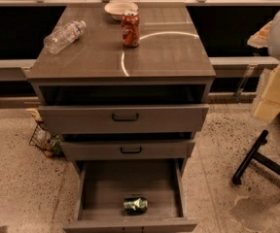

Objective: Pick green can from bottom drawer and place on counter

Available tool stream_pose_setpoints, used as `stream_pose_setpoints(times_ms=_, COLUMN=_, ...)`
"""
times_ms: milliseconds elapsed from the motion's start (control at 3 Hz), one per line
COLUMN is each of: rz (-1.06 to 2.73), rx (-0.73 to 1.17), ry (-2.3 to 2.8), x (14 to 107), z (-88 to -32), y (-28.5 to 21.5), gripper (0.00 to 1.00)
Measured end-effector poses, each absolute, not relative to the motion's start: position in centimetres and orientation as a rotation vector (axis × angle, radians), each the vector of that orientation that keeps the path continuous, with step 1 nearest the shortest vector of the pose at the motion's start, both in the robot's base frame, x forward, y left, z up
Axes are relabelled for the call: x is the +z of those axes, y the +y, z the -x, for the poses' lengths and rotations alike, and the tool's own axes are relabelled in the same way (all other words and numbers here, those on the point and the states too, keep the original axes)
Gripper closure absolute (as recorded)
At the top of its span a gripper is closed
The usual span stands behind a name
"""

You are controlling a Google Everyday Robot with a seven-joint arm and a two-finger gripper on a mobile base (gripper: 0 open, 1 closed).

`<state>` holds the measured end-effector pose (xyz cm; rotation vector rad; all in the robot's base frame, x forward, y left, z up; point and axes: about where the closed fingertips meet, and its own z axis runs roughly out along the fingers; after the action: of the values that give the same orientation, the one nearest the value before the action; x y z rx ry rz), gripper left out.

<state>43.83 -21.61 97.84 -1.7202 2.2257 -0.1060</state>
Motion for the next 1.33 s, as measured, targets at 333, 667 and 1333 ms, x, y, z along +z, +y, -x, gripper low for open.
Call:
stream_pose_setpoints(times_ms=333, rz=1.72, rx=-0.106, ry=2.226, x=97.8, z=-43.8, y=-21.6, gripper=0.0)
stream_pose_setpoints(times_ms=667, rz=1.729, rx=-0.064, ry=2.177, x=96.4, z=-44.8, y=-21.4, gripper=0.0)
stream_pose_setpoints(times_ms=1333, rz=1.795, rx=0.079, ry=1.981, x=87.5, z=-47.4, y=-18.6, gripper=0.0)
